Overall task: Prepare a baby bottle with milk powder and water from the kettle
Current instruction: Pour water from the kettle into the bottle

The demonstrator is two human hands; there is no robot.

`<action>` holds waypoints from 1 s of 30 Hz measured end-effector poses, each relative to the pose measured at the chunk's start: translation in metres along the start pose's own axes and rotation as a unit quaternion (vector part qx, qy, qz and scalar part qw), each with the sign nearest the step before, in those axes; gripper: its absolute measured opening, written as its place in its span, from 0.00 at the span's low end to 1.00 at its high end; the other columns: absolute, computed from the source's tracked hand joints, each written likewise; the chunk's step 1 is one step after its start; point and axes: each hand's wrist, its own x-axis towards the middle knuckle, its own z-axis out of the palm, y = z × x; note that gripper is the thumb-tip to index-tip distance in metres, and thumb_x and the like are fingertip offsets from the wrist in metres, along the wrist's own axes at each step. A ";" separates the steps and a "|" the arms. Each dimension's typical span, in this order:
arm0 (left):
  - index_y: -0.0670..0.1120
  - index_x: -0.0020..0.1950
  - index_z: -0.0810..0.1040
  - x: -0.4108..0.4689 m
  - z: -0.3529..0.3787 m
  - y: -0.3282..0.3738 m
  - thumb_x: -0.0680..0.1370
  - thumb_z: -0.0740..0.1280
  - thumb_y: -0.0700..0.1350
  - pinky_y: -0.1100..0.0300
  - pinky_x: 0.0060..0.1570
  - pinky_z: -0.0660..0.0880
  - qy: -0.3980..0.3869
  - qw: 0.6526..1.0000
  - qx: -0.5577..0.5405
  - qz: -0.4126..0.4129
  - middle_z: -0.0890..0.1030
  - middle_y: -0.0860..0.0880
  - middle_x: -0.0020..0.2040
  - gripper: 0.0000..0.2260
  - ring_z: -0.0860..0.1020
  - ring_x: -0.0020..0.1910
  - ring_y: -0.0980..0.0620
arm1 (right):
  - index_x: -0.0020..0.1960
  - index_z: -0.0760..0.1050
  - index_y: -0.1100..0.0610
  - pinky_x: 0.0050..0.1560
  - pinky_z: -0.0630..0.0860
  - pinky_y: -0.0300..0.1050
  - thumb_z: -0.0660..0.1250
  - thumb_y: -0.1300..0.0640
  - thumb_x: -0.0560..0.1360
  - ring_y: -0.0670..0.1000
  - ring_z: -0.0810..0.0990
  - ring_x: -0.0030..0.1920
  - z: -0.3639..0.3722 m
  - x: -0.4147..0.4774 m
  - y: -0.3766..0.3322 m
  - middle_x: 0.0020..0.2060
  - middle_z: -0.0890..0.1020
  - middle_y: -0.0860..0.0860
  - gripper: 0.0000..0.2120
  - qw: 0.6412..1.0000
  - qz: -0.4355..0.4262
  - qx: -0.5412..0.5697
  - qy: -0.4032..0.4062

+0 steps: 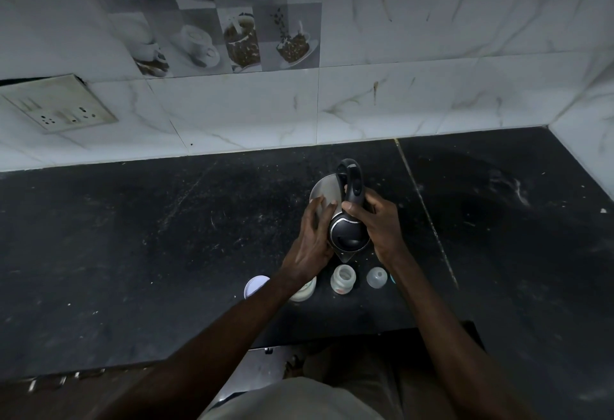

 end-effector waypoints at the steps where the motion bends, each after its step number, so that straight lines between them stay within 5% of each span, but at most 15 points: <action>1: 0.58 0.85 0.40 0.000 0.000 0.000 0.75 0.78 0.41 0.41 0.69 0.76 0.000 1.000 -0.001 0.002 0.48 0.37 0.84 0.54 0.54 0.84 0.36 | 0.57 0.84 0.56 0.50 0.81 0.43 0.77 0.64 0.74 0.50 0.87 0.50 0.000 0.000 0.000 0.50 0.88 0.52 0.12 1.000 -0.002 -0.004 0.000; 30: 0.57 0.86 0.44 -0.004 0.002 -0.001 0.76 0.76 0.37 0.42 0.70 0.76 -0.001 1.000 -0.014 0.017 0.47 0.39 0.84 0.51 0.53 0.84 0.38 | 0.58 0.84 0.53 0.59 0.82 0.62 0.79 0.58 0.73 0.54 0.86 0.56 -0.009 -0.002 0.015 0.55 0.86 0.51 0.14 0.997 -0.025 -0.073 0.015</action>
